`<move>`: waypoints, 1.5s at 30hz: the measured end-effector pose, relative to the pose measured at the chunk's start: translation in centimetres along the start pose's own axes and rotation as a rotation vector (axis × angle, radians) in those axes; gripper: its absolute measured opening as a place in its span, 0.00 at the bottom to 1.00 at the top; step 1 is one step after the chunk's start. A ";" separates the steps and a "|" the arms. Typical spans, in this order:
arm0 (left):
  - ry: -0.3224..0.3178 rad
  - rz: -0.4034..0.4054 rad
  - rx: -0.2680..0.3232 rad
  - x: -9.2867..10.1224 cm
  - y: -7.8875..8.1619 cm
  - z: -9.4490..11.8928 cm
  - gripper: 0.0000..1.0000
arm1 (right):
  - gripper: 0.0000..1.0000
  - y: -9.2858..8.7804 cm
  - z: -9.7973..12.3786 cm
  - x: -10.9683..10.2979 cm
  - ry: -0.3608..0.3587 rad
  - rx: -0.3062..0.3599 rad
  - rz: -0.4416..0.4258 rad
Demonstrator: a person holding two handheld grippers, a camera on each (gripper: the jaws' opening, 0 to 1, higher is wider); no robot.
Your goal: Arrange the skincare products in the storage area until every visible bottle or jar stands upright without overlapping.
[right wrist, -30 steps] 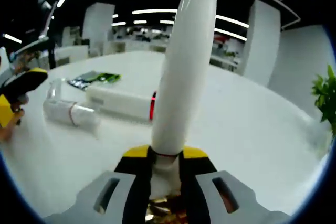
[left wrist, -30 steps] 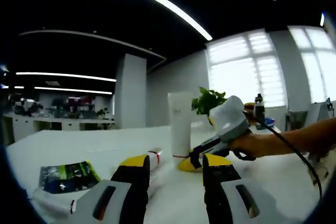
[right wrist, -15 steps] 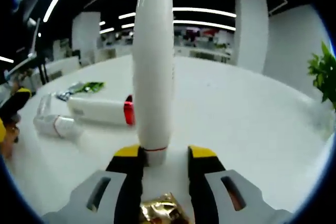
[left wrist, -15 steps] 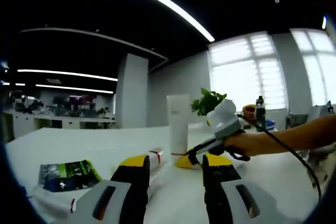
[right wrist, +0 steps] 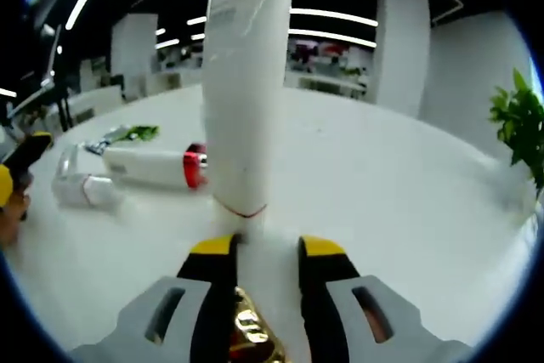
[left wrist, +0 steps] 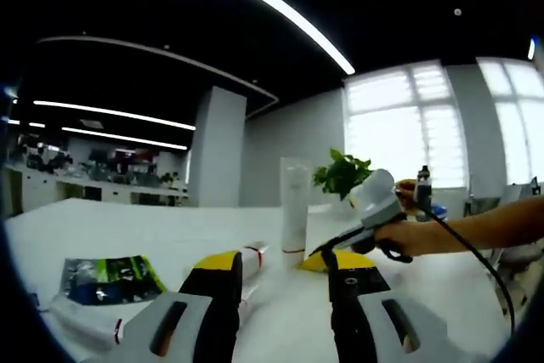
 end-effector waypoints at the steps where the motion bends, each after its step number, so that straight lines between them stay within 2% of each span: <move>1: 0.001 0.000 0.000 0.0 0.0 0.0 0.41 | 0.26 0.0 -0.1 0.2 -0.004 0.002 0.002; 9: 0.005 0.006 0.002 -0.1 0.0 -0.1 0.41 | 0.19 -0.1 -0.1 -0.6 0.004 0.018 -0.040; 19: 0.016 0.035 0.012 -0.5 0.1 0.0 0.41 | 0.15 0.5 -0.5 -1.3 -0.044 0.007 -0.012; 23: 0.019 0.038 0.015 -0.6 0.1 0.0 0.41 | 0.14 0.4 -0.7 -1.3 -0.056 0.020 -0.034; 32: 0.031 0.037 0.022 -0.8 0.2 0.1 0.41 | 0.15 0.7 -1.1 -1.6 -0.056 0.030 -0.054; 39: 0.033 0.023 0.030 -0.7 0.6 0.2 0.41 | 0.22 -0.1 0.3 -2.5 -0.020 0.026 -0.023; 41: 0.038 0.006 0.043 -0.7 1.0 0.3 0.41 | 0.23 0.1 1.1 -2.7 -0.004 0.049 -0.018; 42: 0.042 0.001 0.046 -0.7 1.0 0.3 0.41 | 0.23 0.4 1.7 -2.8 0.013 0.087 -0.050; 45: 0.052 -0.013 0.058 -0.8 1.3 0.4 0.42 | 0.23 1.0 3.1 -2.9 0.037 0.144 -0.080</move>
Point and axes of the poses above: the point that each gripper's makers call its tool centre point, and the gripper's own axes: z roughly backward along the fingers, x roughly to its right, y roughly out of its top, the point moved 5 cm from there along z, roughly backward along the fingers, and after that the axes turned 6 degrees about -z, right-handed, at the moved point
